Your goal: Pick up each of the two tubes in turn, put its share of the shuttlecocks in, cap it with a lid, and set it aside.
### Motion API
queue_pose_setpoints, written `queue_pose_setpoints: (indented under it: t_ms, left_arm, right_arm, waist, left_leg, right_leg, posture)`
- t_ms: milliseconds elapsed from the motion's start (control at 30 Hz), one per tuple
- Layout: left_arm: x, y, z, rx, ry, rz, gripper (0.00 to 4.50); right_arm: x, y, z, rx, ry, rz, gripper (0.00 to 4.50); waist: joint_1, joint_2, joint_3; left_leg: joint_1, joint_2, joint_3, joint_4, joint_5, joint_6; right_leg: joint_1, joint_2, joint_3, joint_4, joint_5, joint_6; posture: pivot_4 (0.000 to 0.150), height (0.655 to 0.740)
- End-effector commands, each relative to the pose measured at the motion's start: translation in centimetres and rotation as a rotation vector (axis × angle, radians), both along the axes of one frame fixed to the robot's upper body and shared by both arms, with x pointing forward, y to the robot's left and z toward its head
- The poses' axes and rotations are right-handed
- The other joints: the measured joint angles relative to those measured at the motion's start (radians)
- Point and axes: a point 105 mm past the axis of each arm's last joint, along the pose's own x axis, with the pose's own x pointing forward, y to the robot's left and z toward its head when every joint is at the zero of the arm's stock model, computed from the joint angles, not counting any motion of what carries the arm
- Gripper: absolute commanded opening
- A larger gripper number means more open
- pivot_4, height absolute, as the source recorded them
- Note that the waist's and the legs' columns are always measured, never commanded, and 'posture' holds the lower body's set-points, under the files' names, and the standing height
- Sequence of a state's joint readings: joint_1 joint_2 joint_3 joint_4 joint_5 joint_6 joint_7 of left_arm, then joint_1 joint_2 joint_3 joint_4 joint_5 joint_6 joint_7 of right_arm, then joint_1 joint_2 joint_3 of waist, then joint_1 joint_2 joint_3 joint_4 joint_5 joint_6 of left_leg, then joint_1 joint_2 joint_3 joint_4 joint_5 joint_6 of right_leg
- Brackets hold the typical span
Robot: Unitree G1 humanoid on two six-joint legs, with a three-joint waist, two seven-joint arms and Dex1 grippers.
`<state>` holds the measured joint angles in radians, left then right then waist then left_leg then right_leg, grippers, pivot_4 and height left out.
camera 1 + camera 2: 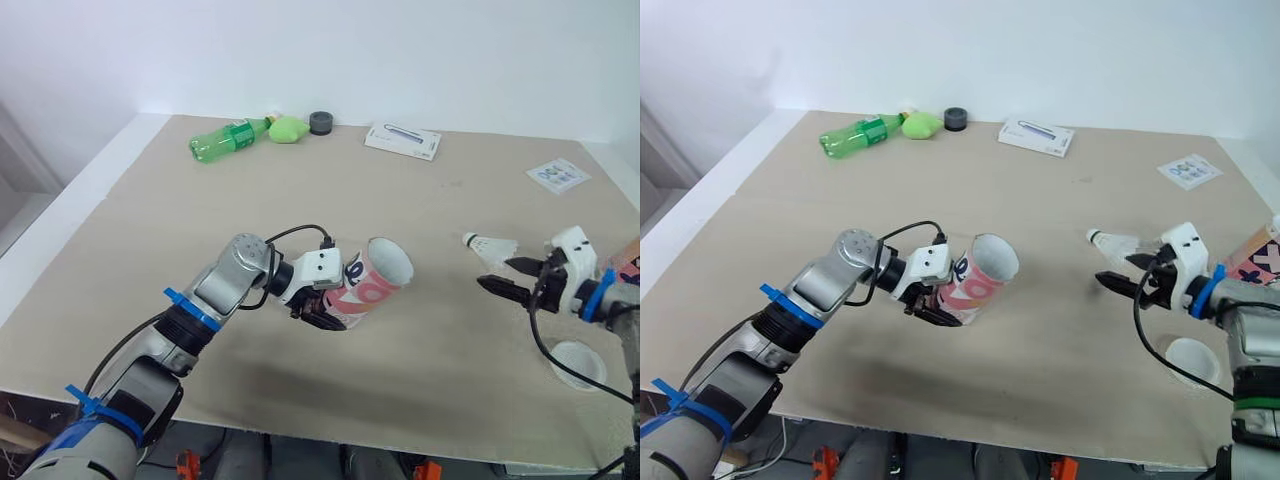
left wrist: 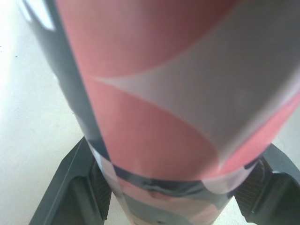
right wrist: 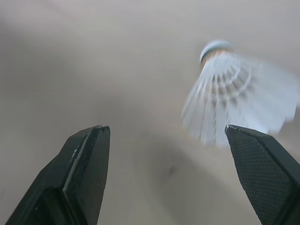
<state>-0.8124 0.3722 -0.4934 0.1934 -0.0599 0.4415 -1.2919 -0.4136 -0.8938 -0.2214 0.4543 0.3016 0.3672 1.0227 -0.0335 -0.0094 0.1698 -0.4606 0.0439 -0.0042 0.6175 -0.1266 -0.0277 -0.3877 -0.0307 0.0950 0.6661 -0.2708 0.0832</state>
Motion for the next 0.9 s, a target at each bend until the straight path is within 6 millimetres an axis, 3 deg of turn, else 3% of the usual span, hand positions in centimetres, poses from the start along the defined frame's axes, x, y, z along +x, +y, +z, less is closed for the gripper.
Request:
queue_pose_setpoints:
  t_ms: [33, 200, 267, 300, 567, 767, 833, 900]
  left_arm:
    - [0.0, 0.2, 0.3, -0.006, -0.009, 0.016, 2.80]
    - [-0.1, 0.5, 0.2, -0.001, -0.009, 0.027, 2.80]
    - [-0.1, 0.6, 0.3, -0.002, -0.009, 0.035, 2.80]
    - [-0.1, 0.6, 0.3, -0.002, -0.009, 0.037, 2.80]
    - [-0.4, 0.8, 0.3, 0.000, -0.006, 0.045, 2.80]
    - [-0.5, 0.8, 0.4, -0.001, -0.004, 0.044, 2.80]
    - [-0.5, 0.8, 0.4, 0.000, -0.004, 0.041, 2.80]
    - [-0.5, 0.8, 0.4, 0.002, -0.005, 0.040, 2.80]
  right_arm:
    - [1.0, 0.3, 0.7, -0.014, -0.033, 0.006, 4.21]
    - [2.4, 1.5, 0.6, -0.003, -0.036, 0.038, 4.21]
    - [2.8, 1.6, 0.6, 0.006, -0.041, 0.029, 3.84]
    - [3.0, 1.7, 0.6, 0.010, -0.050, 0.034, 3.57]
    - [3.3, 1.4, 1.0, 0.035, -0.077, 0.012, 0.10]
    - [3.1, 1.7, 1.8, 0.024, -0.098, 0.035, 0.03]
    - [2.3, 2.3, 3.4, 0.014, -0.135, 0.087, 0.03]
    - [0.4, 4.0, 6.5, 0.009, -0.195, 0.202, 0.03]
  waist:
    - [0.000, 0.000, 0.000]
    - [-0.007, 0.000, 0.000]
    - [-0.008, 0.000, 0.000]
    - [-0.008, 0.000, 0.000]
    - [-0.012, 0.000, 0.000]
    - [-0.012, 0.000, 0.000]
    - [-0.012, 0.000, 0.000]
    - [-0.012, 0.001, 0.000]
  left_leg:
    - [0.000, 0.000, 0.000, 0.000, 0.000, 0.000]
    - [0.000, 0.000, 0.000, 0.000, 0.000, 0.000]
    - [0.000, 0.000, 0.000, 0.000, 0.000, 0.000]
    - [0.000, 0.000, 0.000, 0.000, 0.000, 0.000]
    - [0.000, 0.001, 0.000, 0.000, 0.000, 0.000]
    - [0.000, 0.001, 0.000, 0.000, 0.000, 0.000]
    - [0.000, 0.001, 0.000, 0.000, 0.000, 0.000]
    - [0.000, 0.001, 0.000, -0.001, 0.000, 0.000]
  right_leg:
    - [0.000, 0.000, 0.000, 0.000, 0.000, 0.000]
    - [0.000, 0.001, 0.001, 0.000, 0.000, 0.000]
    - [0.000, 0.001, 0.001, 0.000, 0.000, -0.001]
    - [0.000, 0.001, 0.001, 0.000, 0.000, -0.001]
    - [-0.001, 0.001, 0.001, 0.000, 0.001, 0.000]
    - [-0.001, 0.001, 0.001, 0.000, 0.001, 0.000]
    - [-0.001, 0.001, 0.001, 0.000, 0.001, 0.000]
    - [-0.001, 0.001, 0.002, 0.000, 0.001, 0.000]
  posture:
    - [0.150, 0.7294]
    - [0.150, 0.7294]
    - [0.150, 0.7294]
    - [0.150, 0.7294]
    - [0.150, 0.7294]
    - [0.150, 0.7294]
    - [0.150, 0.7294]
    - [0.150, 0.7294]
